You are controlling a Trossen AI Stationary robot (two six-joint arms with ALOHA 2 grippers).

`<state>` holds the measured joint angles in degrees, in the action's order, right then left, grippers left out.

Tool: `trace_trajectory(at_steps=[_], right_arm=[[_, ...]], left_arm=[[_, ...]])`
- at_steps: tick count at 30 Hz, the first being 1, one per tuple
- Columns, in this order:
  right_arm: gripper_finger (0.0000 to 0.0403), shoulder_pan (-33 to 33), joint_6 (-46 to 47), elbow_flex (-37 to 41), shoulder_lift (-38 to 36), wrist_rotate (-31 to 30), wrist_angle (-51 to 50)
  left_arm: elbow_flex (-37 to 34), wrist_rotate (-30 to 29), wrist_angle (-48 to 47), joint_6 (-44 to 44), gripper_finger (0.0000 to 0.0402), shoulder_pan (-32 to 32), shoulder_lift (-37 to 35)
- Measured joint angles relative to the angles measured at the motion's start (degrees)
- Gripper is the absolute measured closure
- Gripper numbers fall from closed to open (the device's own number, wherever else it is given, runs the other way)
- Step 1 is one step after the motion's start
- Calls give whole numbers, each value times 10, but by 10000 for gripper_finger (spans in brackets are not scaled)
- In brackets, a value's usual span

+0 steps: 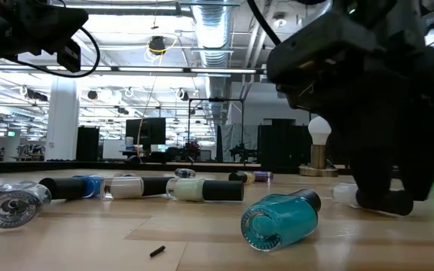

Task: Pick & Place Nail Polish
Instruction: Put the right white nail polish into the green bin

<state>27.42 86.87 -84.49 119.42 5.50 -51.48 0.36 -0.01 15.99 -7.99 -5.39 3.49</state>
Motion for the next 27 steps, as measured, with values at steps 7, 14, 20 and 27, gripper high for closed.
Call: trace_trajectory(at_steps=[7,14,20,27], right_arm=[[216,-2,-18,0,0,-8,21],[258,1,-19,3,15,7,44],[285,1,15,3,14,0,22],[361,-1,12,4,15,6,7]], left_arm=[[0,0,0,0,389,0,0],[0,0,-1,0,389,0,0],[0,0,-1,0,389,0,0],[0,0,-1,0,389,0,0]])
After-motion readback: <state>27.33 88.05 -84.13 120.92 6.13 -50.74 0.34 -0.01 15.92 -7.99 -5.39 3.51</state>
